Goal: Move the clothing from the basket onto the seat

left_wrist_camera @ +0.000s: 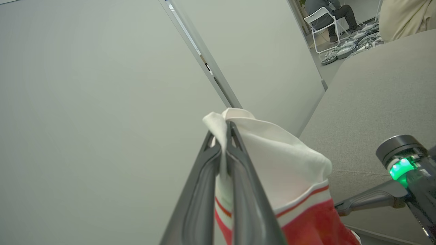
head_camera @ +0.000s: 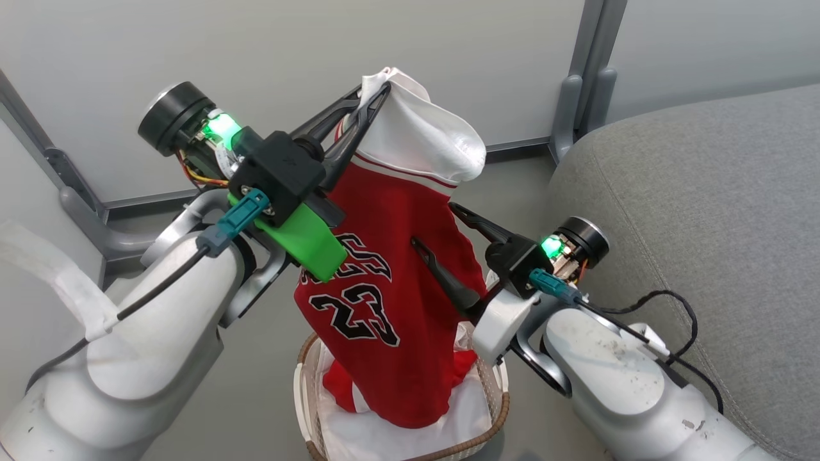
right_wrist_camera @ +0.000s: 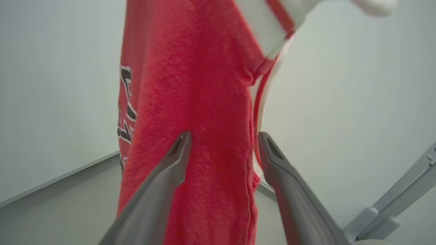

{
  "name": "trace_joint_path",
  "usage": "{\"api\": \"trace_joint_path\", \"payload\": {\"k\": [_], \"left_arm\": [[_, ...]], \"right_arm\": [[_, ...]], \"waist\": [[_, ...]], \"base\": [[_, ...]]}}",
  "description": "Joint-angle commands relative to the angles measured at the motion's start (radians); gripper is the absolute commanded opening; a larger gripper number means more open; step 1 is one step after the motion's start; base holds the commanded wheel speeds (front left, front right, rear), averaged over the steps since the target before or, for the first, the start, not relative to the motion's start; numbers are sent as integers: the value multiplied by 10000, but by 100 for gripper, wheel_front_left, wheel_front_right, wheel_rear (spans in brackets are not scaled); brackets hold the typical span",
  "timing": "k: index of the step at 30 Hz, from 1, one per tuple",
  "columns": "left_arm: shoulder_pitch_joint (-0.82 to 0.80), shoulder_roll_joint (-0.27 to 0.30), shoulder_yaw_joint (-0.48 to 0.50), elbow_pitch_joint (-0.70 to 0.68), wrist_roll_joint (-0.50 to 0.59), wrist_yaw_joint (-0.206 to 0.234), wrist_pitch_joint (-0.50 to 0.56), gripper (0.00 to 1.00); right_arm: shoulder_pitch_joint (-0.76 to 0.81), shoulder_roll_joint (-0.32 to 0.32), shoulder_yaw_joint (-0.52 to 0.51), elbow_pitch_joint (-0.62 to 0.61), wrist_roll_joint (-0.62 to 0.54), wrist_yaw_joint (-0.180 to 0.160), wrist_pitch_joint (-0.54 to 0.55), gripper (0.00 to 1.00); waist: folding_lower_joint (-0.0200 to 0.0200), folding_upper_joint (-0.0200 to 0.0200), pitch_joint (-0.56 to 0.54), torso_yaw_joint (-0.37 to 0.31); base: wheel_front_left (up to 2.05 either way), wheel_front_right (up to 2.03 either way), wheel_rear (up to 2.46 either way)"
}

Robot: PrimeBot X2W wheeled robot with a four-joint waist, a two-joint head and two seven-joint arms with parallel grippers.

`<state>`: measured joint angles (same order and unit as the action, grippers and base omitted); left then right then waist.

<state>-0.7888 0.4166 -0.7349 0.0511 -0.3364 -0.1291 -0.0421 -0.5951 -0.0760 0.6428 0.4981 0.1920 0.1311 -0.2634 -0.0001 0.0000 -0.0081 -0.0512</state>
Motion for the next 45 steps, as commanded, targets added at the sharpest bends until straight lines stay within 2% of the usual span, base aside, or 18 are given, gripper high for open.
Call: {"api": "trace_joint_path", "payload": {"k": [1, 10, 11, 12, 13, 14, 15, 20, 29, 30, 32, 33, 34, 40, 45], "left_arm": [[-187, -75, -33, -53, -9, 0, -21, 0], [-187, -289, -297, -212, -51, 36, -34, 0], [-164, -312, -314, -232, -61, 49, -40, 0], [-138, -333, -329, -256, -69, 64, -45, 0], [-114, -349, -337, -271, -81, 71, -40, 0], [-77, -353, -340, -280, -114, 97, -27, 0], [-31, -339, -327, -274, -160, 122, -2, 0], [265, -152, -184, -48, -322, 291, 36, 0], [1449, 47, 322, 847, -1112, 895, -357, 0], [1645, 18, 395, 967, -1255, 961, -455, 4], [2023, -59, 501, 1126, -1453, 1090, -690, 39], [2202, -87, 530, 1199, -1529, 1131, -790, 75], [2441, -128, 570, 1296, -1665, 1183, -931, 100], [3527, -434, 725, 1741, -2101, 1485, -1666, 100], [4217, -670, 602, 1999, -2200, 1446, -1987, 100]], "right_arm": [[-364, -139, 422, 277, 263, -6, -21, 100], [-2090, -684, 4031, 1408, 2545, -8, -21, 100], [-2244, -675, 4367, 1481, 2813, -10, -21, 93], [-2359, -646, 4621, 1552, 3072, -10, -21, 47], [-2434, -611, 4801, 1586, 3220, -10, -21, 35], [-2539, -571, 4990, 1629, 3398, -10, -23, 3], [-2612, -535, 5108, 1622, 3545, -10, -21, 0], [-2693, -543, 5129, 1395, 3713, -10, -21, 0], [-2026, -857, 3745, 186, 2956, -10, -23, 0], [-1923, -889, 3539, 6, 2831, -10, -23, 0], [-1753, -946, 3146, -288, 2609, -10, -23, 0], [-1681, -970, 2976, -421, 2517, -10, -23, 0], [-1584, -997, 2763, -592, 2396, -10, -23, 0], [-1088, -1175, 1703, -1258, 1786, -10, -23, 0], [-711, -1289, 1034, -1573, 1387, -10, -22, 0]], "waist": [[1, 0, -20, 37], [1, 0, -39, 190], [1, 0, -35, 207], [1, 0, -30, 225], [1, 0, -24, 239], [1, 0, -14, 257], [1, 0, -1, 276], [1, 0, 63, 335], [1, 0, 162, 191], [1, 0, 174, 163], [1, 0, 196, 116], [1, 0, 208, 95], [1, 0, 221, 70], [1, 0, 284, -17], [1, 0, 349, -70]], "base": [[0, 0, 0], [0, 0, 0], [0, 0, 0], [0, 0, 0], [0, 0, 0], [0, 0, 0], [0, 0, 0], [0, 0, 0], [0, 0, 0], [0, 0, 0], [0, 0, 0], [0, 0, 0], [0, 0, 0], [0, 0, 0], [0, 0, 0]]}}
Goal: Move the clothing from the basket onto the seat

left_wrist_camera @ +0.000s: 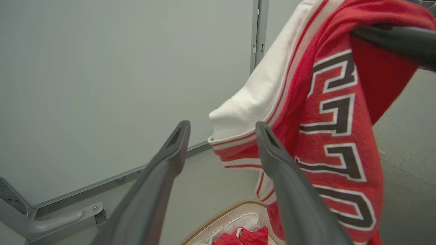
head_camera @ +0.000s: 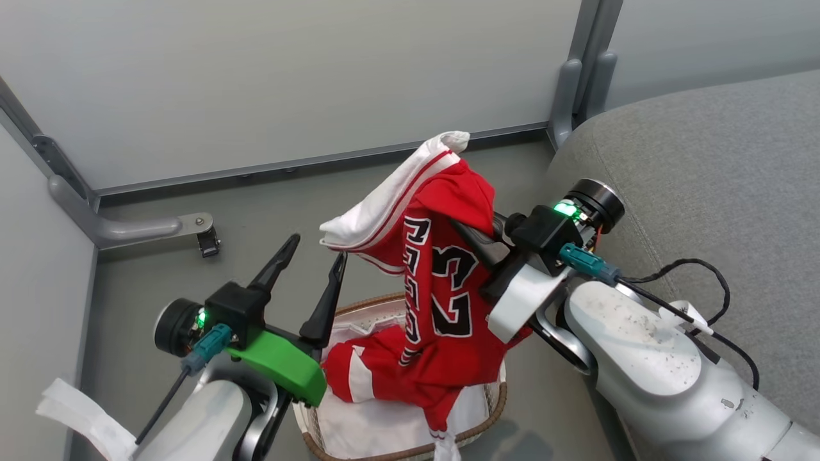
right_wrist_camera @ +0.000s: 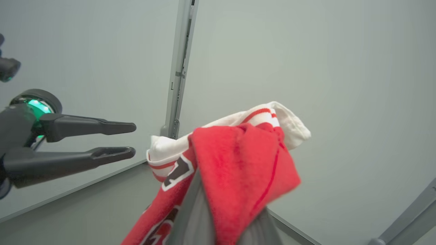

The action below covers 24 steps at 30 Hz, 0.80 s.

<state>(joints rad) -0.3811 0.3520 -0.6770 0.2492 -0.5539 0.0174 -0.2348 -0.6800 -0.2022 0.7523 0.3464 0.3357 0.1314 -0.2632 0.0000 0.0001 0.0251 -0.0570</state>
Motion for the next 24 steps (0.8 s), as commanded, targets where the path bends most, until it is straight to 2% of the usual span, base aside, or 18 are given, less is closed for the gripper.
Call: {"api": "trace_joint_path", "payload": {"k": [1, 10, 24], "left_arm": [[270, -84, -11, 51, -9, -30, -109, 100], [912, -451, -28, -4, 259, -93, -305, 100], [940, -726, 517, -388, 1098, -310, -299, 100]], "right_arm": [[225, -67, -188, -102, -117, -13, -24, 0], [826, -285, -1217, -402, -587, -13, -24, 0], [1257, -540, -2618, -1003, -1181, -13, -24, 0]], "waist": [[0, -1, 36, -31], [0, -1, 281, -579], [0, -1, 1394, -3007]], "base": [[0, 0, 0], [0, 0, 0], [0, 0, 0]]}}
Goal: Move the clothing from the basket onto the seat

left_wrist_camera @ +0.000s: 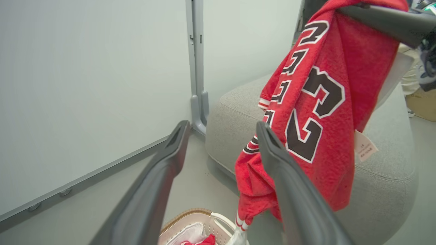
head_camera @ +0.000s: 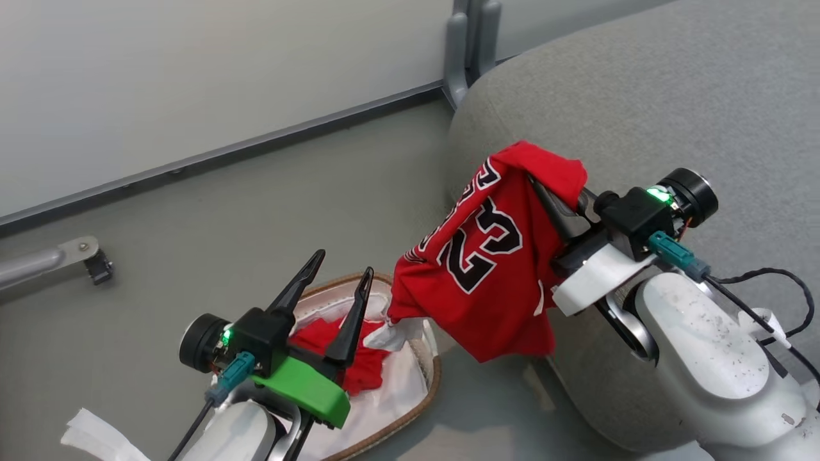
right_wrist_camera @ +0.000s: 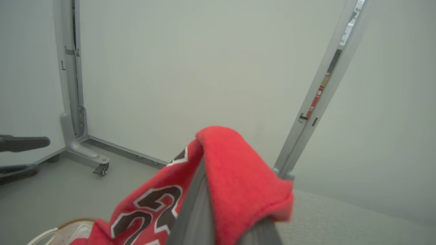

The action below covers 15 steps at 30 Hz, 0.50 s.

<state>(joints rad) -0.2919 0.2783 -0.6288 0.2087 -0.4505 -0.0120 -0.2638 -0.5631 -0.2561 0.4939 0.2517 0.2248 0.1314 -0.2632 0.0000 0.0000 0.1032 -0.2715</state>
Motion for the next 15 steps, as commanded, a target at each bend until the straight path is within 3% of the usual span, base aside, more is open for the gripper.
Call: {"api": "trace_joint_path", "payload": {"k": [1, 8, 15], "left_arm": [[0, 4, 42, 39, 103, -56, -10, 100], [-301, 21, -18, 274, 439, -253, -11, 100], [-482, -45, -184, 412, 651, -389, -10, 100]], "right_arm": [[154, -2, -188, -119, -110, -13, -24, 0], [467, 53, -962, -400, -364, -13, -24, 0], [533, 78, -1261, -200, -520, -13, -24, 0]], "waist": [[0, 0, 709, -1039], [0, 0, 1172, -1876], [0, 0, 1467, -1969]], "base": [[0, 0, 0], [0, 0, 0], [0, 0, 0]]}}
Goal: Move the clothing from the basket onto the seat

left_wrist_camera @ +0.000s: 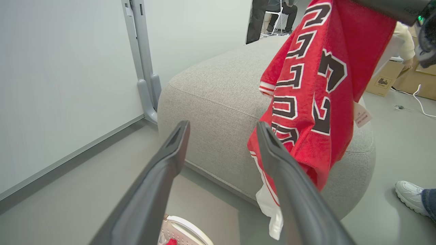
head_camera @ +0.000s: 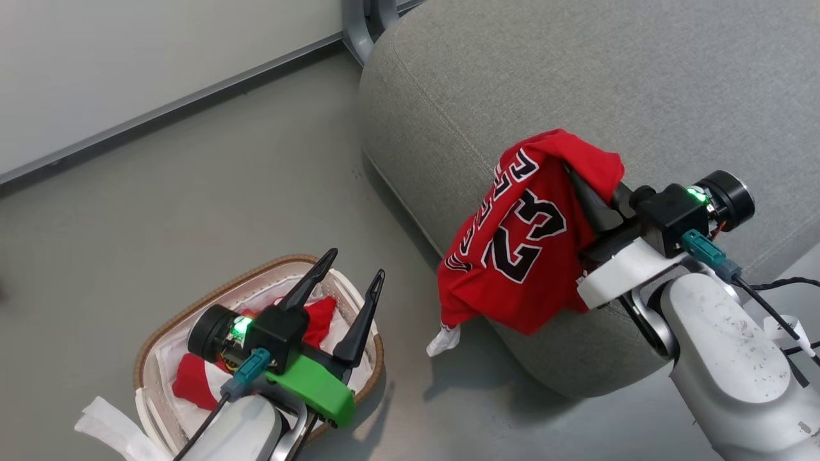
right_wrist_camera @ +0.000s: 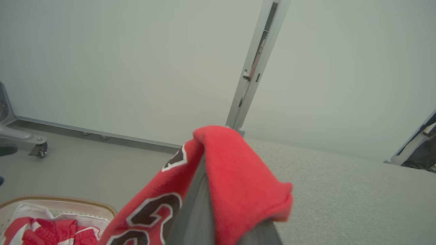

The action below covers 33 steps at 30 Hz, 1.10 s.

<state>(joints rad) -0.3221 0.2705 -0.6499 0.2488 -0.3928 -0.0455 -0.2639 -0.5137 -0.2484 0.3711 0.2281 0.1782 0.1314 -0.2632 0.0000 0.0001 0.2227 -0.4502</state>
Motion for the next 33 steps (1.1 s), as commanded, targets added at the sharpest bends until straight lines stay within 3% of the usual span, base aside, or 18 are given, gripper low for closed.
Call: {"api": "trace_joint_path", "payload": {"k": [1, 8, 16, 25, 33], "left_arm": [[-205, 21, -15, 40, 98, -76, -8, 100], [-268, -152, -88, 60, 137, -91, -9, 100], [-330, -255, -114, -51, 290, -102, -9, 100], [-625, -187, -268, -209, 625, -143, -9, 100], [-956, -154, -386, -387, 741, -132, 10, 100]], "right_arm": [[-52, -60, -94, 131, -132, -13, -24, 0], [-1105, -381, -708, 571, -84, -14, -24, 0], [-3134, -1790, -1343, 1628, -380, -14, -5, 0], [-5671, -3894, -2241, 2394, -742, -14, 698, 0], [-5906, -4336, -3414, 3897, -932, -14, 659, 0]], "waist": [[0, -1, 326, -126], [0, -1, 671, 559], [0, -1, 1148, 1871], [0, -1, 2036, 3366], [0, -1, 2874, 4154]], "base": [[0, 0, 0], [0, 0, 0], [0, 0, 0], [0, 0, 0], [0, 0, 0]]}}
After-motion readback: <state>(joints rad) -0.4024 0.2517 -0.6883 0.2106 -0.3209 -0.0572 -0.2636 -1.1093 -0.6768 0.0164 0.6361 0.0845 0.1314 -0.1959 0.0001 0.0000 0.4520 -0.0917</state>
